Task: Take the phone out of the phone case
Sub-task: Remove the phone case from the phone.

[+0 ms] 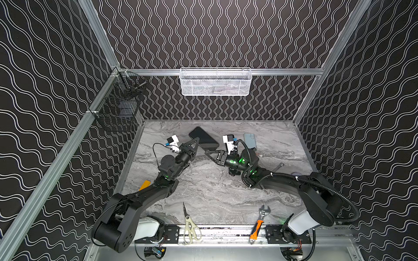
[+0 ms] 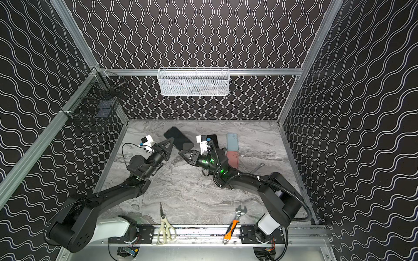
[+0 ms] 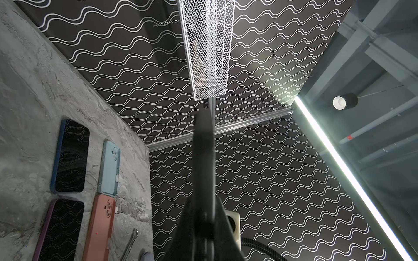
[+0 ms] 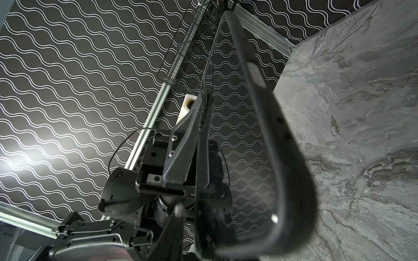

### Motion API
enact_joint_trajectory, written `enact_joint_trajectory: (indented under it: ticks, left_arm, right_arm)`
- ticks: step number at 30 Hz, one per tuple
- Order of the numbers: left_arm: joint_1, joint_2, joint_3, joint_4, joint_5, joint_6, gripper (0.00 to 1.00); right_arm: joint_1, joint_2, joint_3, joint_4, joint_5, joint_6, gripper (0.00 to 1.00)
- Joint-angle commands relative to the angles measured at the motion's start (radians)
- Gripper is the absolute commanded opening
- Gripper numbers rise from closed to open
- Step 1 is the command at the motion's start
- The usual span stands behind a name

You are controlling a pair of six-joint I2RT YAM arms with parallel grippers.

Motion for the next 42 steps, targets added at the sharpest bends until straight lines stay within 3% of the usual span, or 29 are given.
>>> enact_joint_trajectory:
  ticks: [1,9,14,20,26,42]
  left_arm:
    - [-0.005,0.004,0.005,0.033,0.0,0.0,0.0]
    - [-0.005,0.006,0.004,0.029,0.001,-0.008,0.0]
    - [-0.006,0.007,0.008,0.023,0.0,-0.027,0.0]
    - [-0.01,-0.022,0.017,-0.032,0.0,-0.057,0.0]
    - [-0.015,-0.088,0.036,-0.126,0.007,-0.079,0.0]
    - [-0.02,-0.168,0.08,-0.181,0.036,-0.14,0.0]
  right_arm:
    - [0.006,0.005,0.019,0.042,0.009,-0.009,0.25]
    - [0.015,0.003,0.015,0.024,0.044,-0.034,0.13]
    - [0.043,-0.029,0.022,-0.08,0.12,-0.144,0.11]
    - [0.091,-0.048,0.007,-0.174,0.256,-0.3,0.1]
    - [0.14,-0.034,-0.036,-0.154,0.379,-0.42,0.1]
    - [0.17,0.006,-0.126,-0.054,0.515,-0.508,0.14]
